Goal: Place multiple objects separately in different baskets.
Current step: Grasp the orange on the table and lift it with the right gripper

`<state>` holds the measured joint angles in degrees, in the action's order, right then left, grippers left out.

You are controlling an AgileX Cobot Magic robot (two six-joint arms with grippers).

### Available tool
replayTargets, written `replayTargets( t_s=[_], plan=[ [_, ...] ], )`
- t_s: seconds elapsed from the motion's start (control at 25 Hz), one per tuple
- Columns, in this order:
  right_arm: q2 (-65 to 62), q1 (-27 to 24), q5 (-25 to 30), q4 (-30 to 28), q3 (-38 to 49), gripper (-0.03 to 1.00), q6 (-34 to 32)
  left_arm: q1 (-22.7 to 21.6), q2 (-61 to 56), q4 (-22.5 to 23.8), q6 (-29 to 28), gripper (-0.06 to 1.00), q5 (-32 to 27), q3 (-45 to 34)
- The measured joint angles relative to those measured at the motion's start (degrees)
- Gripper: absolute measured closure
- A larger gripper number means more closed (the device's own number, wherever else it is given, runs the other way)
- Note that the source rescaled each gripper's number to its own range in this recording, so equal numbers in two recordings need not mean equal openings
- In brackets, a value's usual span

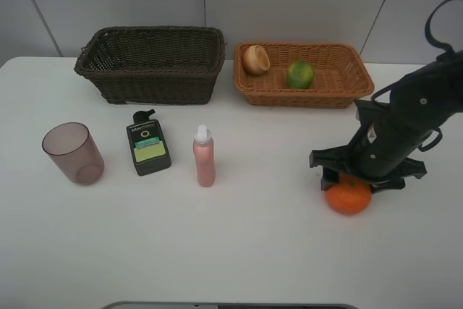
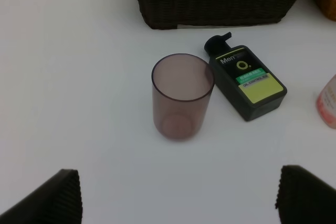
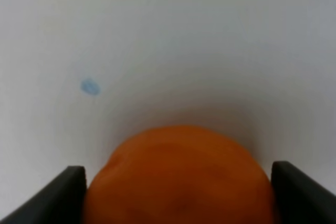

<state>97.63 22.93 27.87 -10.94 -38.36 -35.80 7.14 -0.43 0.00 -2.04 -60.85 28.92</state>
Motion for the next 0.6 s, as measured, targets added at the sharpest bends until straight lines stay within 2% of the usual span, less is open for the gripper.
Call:
replayTargets(
  t_s=[0.4, 0.6],
  plan=[
    [0.0, 0.0, -0.5, 0.0, -0.4, 0.33, 0.0, 0.0, 0.0, 0.0, 0.0, -0.01, 0.0, 0.0],
    [0.0, 0.0, 7.1, 0.0, -5.8, 0.33, 1.5, 0.0, 0.0, 0.0, 0.0, -0.01, 0.0, 0.0]
  ],
)
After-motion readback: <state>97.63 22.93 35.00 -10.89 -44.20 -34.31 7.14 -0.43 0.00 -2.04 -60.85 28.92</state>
